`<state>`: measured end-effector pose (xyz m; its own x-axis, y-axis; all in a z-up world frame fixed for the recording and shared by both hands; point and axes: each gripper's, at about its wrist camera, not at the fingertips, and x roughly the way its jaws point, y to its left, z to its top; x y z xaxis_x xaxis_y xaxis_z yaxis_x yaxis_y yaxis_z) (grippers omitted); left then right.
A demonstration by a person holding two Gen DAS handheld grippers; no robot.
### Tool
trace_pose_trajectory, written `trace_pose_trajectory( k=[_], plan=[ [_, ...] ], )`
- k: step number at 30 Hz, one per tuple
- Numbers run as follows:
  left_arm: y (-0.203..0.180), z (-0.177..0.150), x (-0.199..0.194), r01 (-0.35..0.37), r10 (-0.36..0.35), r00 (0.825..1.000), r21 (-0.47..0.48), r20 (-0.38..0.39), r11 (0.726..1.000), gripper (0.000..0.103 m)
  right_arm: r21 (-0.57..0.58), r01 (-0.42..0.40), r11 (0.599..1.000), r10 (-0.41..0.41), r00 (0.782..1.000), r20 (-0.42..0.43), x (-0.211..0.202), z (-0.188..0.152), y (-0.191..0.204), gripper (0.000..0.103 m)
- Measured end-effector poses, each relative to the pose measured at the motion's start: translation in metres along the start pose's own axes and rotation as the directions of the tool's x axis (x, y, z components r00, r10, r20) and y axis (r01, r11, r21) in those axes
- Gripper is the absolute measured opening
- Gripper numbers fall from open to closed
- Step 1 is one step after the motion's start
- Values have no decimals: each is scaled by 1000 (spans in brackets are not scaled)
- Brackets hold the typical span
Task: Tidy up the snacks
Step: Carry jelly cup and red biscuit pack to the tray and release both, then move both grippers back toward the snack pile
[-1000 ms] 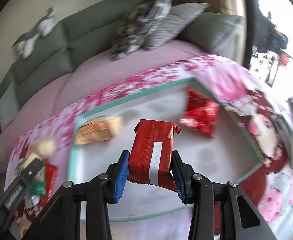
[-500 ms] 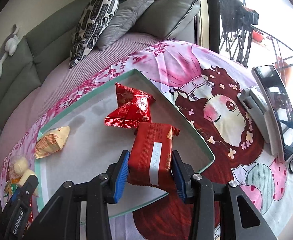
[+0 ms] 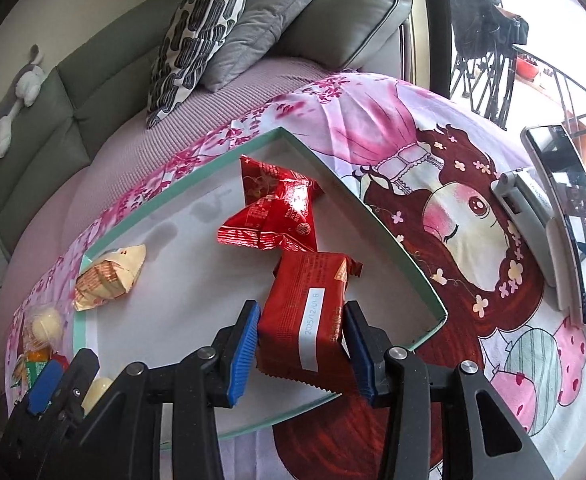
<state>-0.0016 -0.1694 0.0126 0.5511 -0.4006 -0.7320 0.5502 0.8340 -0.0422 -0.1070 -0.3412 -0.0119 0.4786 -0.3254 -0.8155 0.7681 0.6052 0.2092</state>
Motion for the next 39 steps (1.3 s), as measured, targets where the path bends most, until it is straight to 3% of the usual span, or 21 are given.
trace_pose_trajectory(
  k=[4,12,13,14,16,21,23,26,32,39],
  plan=[
    [14,4,-5,-20,21,1000,-45,12,999,72,-26,-21,999,21,1000,-5,1,0,6,49],
    [58,8,-7,-107,109,994,-169,5,980,74,-88,-78,993,76,997,-19,5,-5,26,72],
    [64,8,-6,-117,119,993,-184,2,976,76,-92,-80,993,79,997,-19,5,-5,27,73],
    [70,7,-6,-129,131,991,-201,-4,971,85,-97,-83,992,81,997,-19,5,-6,29,75],
    [82,6,-5,-156,157,988,-237,-15,959,86,-113,-85,990,83,996,-15,5,-7,34,79],
    [103,2,-6,-201,200,979,-299,-35,933,86,-139,-104,985,107,994,11,2,-8,45,103],
    [112,0,-6,-216,215,976,-321,-38,922,87,-147,-111,983,115,993,19,1,-9,49,103],
    [119,-1,-8,-233,235,971,-337,-35,912,97,-163,-119,979,124,992,23,0,-10,55,103],
    [132,-2,-16,-283,298,955,-353,-14,892,97,-196,-117,974,136,987,86,-12,-11,68,103],
    [158,-4,-29,-313,340,940,-396,-1,863,97,-233,-229,945,248,967,58,-17,-21,96,103]
  ],
)
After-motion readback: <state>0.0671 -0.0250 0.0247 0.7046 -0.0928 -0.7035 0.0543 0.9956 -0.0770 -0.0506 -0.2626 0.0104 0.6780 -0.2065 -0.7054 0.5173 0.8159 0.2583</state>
